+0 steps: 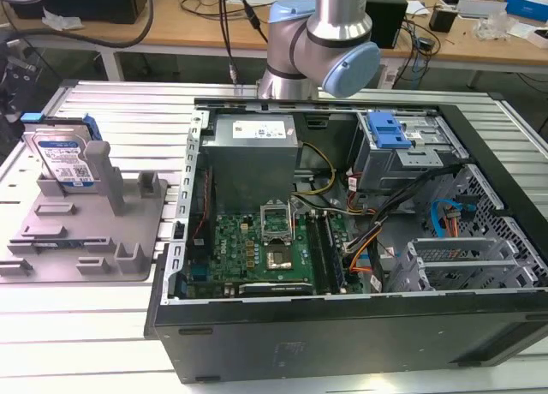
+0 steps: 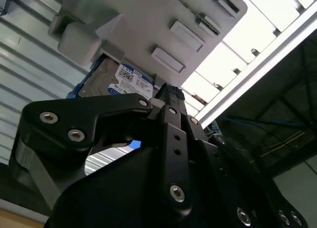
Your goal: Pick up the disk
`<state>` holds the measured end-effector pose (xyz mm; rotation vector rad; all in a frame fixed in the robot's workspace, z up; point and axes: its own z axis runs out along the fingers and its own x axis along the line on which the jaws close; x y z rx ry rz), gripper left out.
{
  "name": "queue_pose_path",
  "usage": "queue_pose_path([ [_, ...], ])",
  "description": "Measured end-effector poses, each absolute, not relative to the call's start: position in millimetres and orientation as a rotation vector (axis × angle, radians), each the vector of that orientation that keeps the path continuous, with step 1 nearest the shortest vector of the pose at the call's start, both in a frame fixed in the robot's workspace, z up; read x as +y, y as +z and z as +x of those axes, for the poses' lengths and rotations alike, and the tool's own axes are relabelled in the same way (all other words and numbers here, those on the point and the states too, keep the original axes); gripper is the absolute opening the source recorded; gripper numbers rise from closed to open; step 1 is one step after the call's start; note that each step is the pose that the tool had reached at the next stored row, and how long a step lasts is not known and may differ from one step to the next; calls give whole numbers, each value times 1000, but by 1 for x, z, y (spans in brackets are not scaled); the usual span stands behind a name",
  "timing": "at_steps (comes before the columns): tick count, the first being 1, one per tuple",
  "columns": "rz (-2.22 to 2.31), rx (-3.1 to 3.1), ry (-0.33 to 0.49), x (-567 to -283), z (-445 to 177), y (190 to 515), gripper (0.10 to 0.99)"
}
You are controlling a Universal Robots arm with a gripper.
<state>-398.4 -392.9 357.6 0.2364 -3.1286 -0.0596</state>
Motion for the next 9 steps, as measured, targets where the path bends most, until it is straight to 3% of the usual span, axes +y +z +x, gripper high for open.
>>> queue_pose_path([
  [9, 617, -3072, -59, -393, -398, 356, 106],
])
